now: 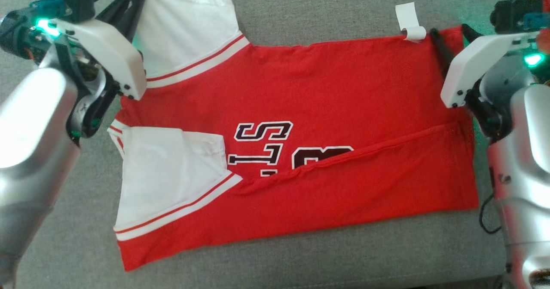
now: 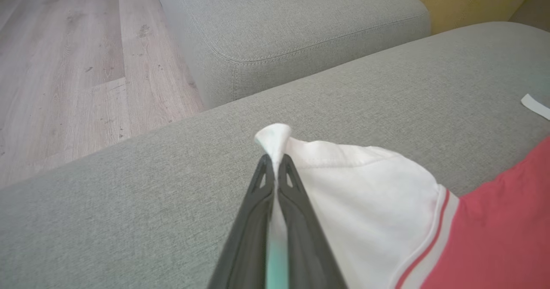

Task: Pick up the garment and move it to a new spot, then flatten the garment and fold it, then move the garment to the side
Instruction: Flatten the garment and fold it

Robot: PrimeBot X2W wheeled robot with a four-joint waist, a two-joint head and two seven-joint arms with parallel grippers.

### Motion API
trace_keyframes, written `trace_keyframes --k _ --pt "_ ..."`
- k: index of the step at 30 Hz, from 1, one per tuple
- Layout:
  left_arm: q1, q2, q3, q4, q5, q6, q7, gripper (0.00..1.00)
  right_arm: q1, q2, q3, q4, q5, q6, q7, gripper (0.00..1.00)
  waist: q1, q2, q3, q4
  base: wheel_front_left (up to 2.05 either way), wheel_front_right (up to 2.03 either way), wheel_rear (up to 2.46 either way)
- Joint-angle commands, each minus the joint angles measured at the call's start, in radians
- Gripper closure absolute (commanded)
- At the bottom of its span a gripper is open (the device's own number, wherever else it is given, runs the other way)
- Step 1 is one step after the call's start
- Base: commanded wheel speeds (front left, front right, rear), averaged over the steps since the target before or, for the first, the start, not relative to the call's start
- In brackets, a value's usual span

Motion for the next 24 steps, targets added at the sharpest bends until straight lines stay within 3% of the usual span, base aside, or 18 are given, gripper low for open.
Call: trace_keyframes --k 1,2,15,24 --pt "-0.047 0.034 0.037 -0.021 0.01 -0.002 -0.007 1.0 -0.024 -0.006 0.017 -0.016 0.01 0.007 0.007 0.71 0.0 0.0 0.0 0.0 0.0 0.0 0.0" --pt "-0.048 0.033 0.036 -0.019 0.009 -0.002 -0.008 1.0 -0.028 -0.006 0.02 -0.009 0.012 0.007 0.005 1.0 0.0 0.0 -0.001 0.0 0.0 0.0 0.0" --pt "0.056 0.036 0.046 -0.052 -0.03 -0.008 -0.094 1.0 0.033 -0.013 0.072 -0.001 0.035 0.007 -0.137 1.0 0.0 0.0 -0.121 0.013 0.0 0.0 0.0" --pt "0.339 0.073 0.049 -0.206 -0.068 0.056 -0.22 1.0 0.243 -0.029 0.041 -0.072 0.06 0.007 -0.198 1.0 0.0 0.0 -0.264 0.053 0.0 0.0 0.0"
